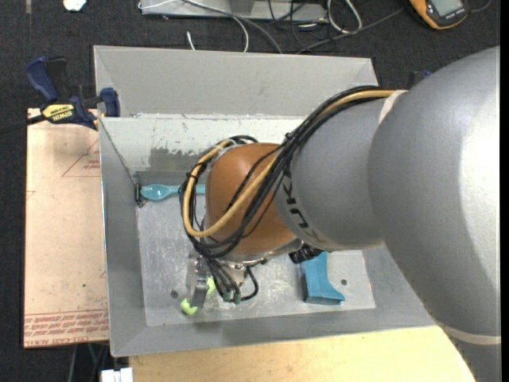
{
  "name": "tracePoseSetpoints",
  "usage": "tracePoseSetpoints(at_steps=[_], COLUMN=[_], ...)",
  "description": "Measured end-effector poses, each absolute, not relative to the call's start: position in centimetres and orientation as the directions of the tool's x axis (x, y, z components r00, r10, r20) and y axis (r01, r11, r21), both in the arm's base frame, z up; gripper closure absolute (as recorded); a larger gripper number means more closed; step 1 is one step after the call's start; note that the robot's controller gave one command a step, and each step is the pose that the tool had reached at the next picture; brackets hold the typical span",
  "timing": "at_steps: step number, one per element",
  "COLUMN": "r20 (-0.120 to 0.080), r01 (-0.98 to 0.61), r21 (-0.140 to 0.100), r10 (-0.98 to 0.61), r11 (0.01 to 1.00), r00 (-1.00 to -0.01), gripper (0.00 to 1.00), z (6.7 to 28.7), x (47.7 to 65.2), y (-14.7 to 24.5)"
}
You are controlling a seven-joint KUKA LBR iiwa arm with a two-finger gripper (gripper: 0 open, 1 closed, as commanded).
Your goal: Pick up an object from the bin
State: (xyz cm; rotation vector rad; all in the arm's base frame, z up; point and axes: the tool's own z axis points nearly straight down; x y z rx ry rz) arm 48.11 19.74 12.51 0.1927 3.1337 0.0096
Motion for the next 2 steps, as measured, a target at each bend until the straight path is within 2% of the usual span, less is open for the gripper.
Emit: tracePoseSetpoints(at_steps=[1, 2], r20=[-0.001, 0.000], r01=[0.130, 0.263], r21=[0.006, 0.007], r10=[0.130, 0.263], r11=[0.992, 0.965], r00=[-0.992, -0.965], gripper=[1.00, 0.00], z=[10.0, 12.2], x=[47.8, 49.4], y=[21.0, 17.1])
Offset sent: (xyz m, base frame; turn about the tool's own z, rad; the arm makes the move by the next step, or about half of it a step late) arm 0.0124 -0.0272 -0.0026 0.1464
